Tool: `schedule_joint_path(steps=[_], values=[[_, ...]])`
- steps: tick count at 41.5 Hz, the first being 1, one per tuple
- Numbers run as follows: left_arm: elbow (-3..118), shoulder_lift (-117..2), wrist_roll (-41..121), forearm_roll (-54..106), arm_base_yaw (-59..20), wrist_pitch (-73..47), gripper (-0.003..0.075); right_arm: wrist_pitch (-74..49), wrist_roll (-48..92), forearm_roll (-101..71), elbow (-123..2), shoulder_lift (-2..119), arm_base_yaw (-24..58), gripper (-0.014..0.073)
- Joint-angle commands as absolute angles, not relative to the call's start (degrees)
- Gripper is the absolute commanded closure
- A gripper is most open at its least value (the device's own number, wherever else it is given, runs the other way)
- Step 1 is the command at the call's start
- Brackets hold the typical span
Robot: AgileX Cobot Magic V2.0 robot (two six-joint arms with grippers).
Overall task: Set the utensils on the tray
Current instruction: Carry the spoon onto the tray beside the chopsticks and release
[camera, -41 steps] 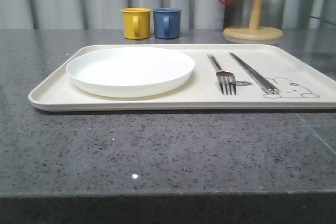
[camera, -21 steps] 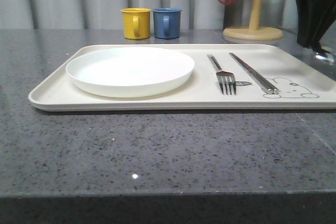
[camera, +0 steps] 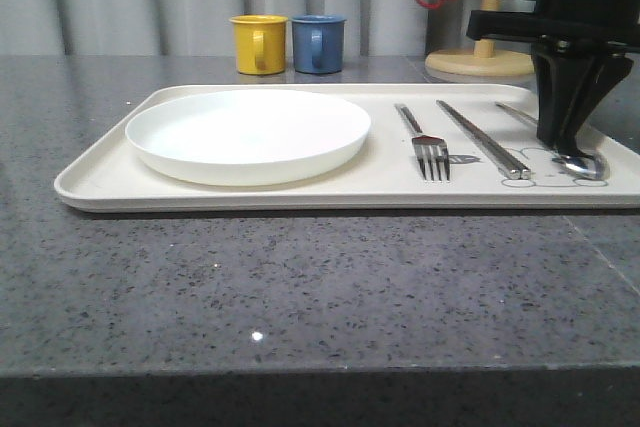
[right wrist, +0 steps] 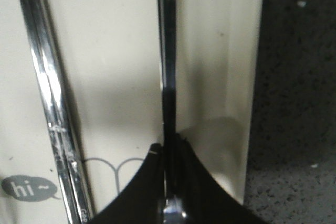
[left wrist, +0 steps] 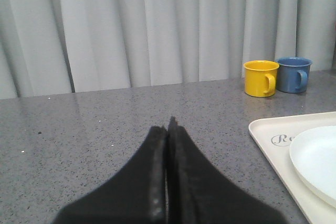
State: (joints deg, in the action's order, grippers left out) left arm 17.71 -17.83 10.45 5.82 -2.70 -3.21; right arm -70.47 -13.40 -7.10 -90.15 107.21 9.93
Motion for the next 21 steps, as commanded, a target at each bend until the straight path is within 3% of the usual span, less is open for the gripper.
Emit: schedule_joint_path(steps=[1,8,17,21], values=[[19.21,-18.18,10.25,6.3,-2.67,1.61,0.0739,-73.63,-13.42,-7.76,-91.83,104.93,9.92,0.064],[19.21,-18.18,10.25,6.3,-2.67,1.61,0.0739,-73.62,-13.42,-7.64,-91.83,104.93,9.92,0.0582],[19.21,-18.18,10.25,6.3,-2.67,1.61,0.0739,-73.5,-13.42,-7.64,-91.83,104.69,9.92,0.0321],[19.21,-18.18,10.25,6.3,-2.67,1.61,0.0739,-72.7,-13.37,-7.64,-91.83,103.64,9.92,0.0263]])
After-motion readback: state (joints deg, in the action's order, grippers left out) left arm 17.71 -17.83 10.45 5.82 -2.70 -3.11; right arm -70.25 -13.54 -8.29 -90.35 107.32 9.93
